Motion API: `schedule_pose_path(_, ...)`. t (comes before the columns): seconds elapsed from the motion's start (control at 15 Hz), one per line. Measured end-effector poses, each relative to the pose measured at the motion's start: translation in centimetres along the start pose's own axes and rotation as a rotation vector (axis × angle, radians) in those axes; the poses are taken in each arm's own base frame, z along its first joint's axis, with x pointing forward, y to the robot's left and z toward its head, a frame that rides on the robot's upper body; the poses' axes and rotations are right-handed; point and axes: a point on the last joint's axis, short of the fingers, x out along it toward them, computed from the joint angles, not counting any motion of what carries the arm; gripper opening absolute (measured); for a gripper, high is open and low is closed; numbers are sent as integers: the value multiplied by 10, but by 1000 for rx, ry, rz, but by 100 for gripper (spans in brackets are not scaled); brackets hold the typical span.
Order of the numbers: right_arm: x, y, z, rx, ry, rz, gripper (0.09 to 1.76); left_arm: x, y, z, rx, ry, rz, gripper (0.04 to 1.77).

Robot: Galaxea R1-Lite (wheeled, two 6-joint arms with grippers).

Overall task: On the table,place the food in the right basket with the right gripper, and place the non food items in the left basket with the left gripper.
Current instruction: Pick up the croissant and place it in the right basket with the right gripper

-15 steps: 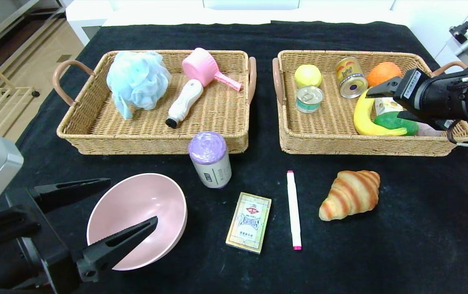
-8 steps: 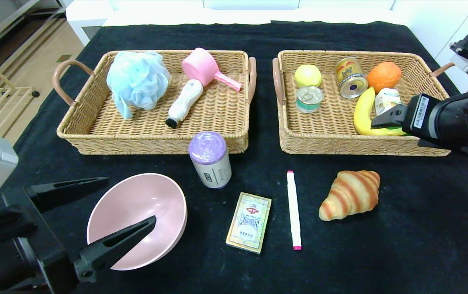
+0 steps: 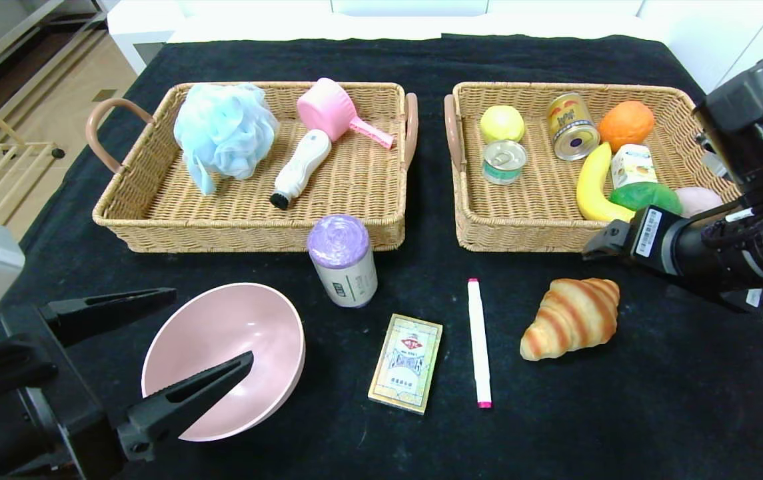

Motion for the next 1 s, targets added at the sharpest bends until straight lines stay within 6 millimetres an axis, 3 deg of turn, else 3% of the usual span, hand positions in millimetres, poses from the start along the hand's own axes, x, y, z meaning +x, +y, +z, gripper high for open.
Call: schedule_pose_path(1.0,39,9,-14,86,127,-34,170,-2,0,1,2,-6,-1,172)
